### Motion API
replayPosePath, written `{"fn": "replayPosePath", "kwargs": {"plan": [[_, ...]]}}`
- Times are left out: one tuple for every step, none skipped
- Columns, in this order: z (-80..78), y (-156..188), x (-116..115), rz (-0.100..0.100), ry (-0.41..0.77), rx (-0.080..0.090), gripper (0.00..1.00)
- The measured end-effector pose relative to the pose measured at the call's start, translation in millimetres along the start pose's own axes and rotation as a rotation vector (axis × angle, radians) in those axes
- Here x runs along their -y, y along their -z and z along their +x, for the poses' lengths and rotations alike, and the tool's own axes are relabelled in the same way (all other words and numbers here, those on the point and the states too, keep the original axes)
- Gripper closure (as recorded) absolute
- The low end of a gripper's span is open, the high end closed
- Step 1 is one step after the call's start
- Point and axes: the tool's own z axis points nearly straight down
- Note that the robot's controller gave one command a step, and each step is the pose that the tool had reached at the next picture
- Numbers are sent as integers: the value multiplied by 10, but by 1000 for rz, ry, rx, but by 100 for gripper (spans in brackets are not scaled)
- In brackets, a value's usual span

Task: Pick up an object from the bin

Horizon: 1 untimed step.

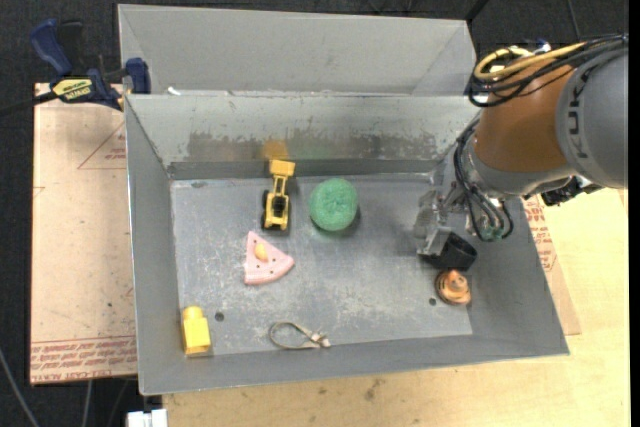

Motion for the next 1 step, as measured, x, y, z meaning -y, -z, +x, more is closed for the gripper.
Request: {"fn": "replayPosePath", "kwargs": {"plan": [[-88,50,-26,0,-4,-5,100]]}}
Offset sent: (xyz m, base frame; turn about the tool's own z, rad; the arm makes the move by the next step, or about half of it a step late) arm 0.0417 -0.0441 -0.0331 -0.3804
